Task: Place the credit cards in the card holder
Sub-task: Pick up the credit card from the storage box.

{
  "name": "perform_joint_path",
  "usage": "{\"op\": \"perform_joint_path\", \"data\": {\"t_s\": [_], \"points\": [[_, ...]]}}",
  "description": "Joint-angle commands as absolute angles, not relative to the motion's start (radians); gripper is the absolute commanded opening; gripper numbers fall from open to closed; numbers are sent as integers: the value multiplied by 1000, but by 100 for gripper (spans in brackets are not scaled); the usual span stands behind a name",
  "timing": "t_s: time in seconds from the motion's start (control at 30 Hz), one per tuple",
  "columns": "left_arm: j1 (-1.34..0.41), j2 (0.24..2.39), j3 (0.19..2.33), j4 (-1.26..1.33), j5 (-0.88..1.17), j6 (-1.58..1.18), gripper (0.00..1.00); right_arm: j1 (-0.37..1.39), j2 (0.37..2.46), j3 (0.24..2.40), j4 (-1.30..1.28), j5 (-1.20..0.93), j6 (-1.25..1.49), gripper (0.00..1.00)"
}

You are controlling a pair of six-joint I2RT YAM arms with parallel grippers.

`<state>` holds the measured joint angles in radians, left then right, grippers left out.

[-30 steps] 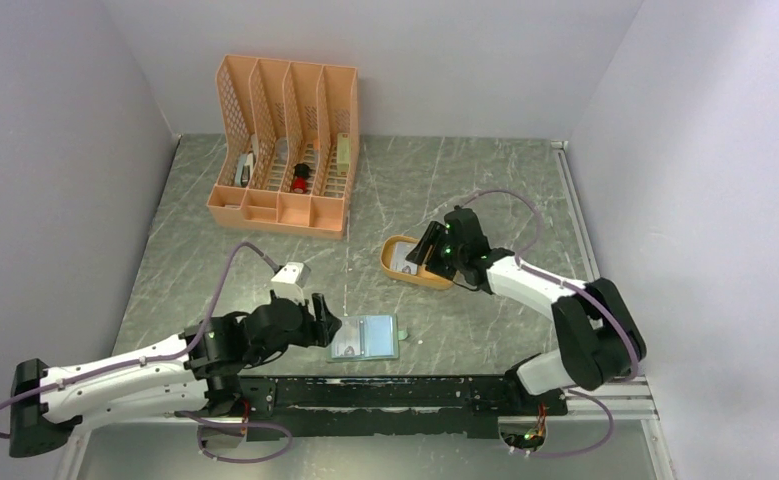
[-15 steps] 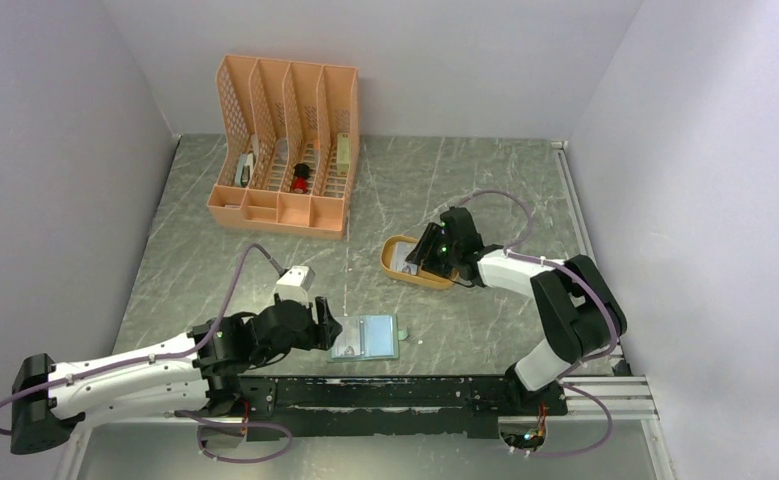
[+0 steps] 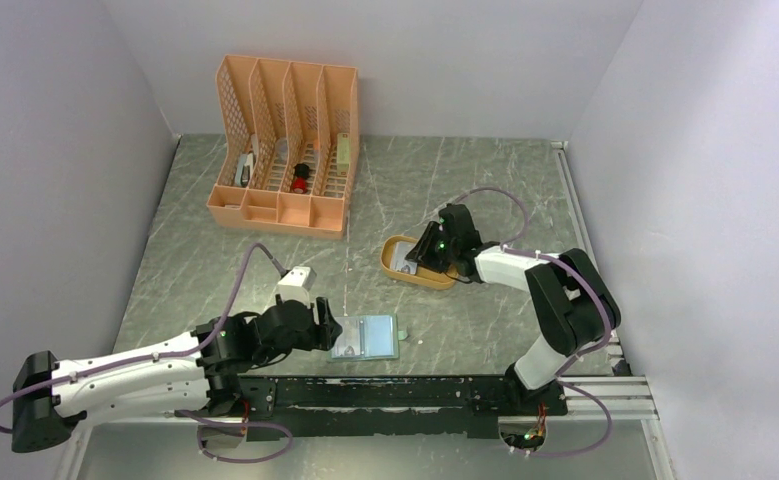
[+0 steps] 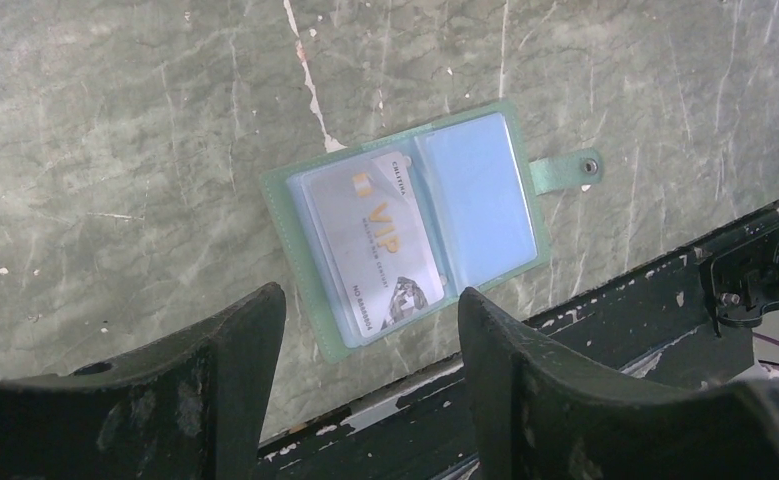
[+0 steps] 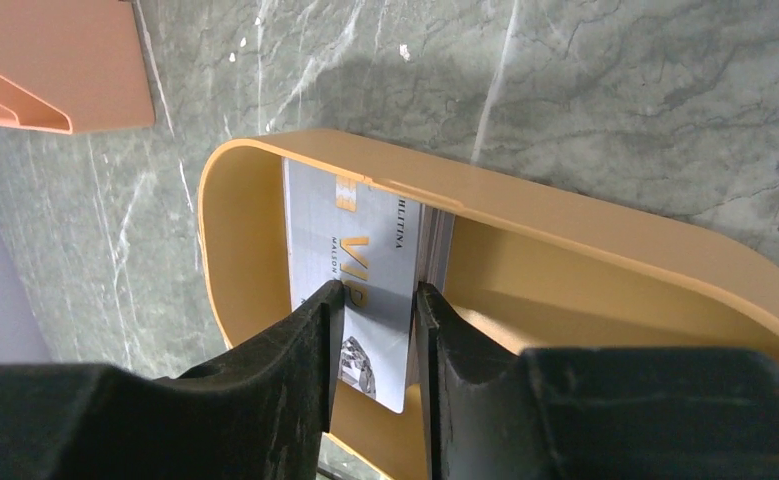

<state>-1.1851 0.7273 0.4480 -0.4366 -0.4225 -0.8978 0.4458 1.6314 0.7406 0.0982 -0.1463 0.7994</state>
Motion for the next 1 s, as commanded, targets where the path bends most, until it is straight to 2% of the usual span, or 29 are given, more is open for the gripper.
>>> {"op": "perform_joint_path", "data": {"t_s": [0.0, 0.4, 0.47, 0.6, 0.67, 0.97], "points": [[-1184, 738, 448, -404, -420, -903, 68, 423, 1624, 717, 103, -148, 793, 34], [-1183, 753, 446, -385, -417, -902, 68, 393, 1567, 660, 189, -226, 812, 26], [-1183, 756, 445, -383, -415, -902, 68, 394, 1567, 665, 191, -244, 808, 30], [-1183, 755, 444, -381, -412, -902, 68, 394, 1563, 674, 166, -242, 806, 44], [-1183, 753, 445, -382, -413, -901, 68, 394, 1577, 686, 145, -239, 798, 47], [-1183, 753, 437, -381, -407, -906, 68, 394, 1630, 715, 89, -234, 769, 50]]}}
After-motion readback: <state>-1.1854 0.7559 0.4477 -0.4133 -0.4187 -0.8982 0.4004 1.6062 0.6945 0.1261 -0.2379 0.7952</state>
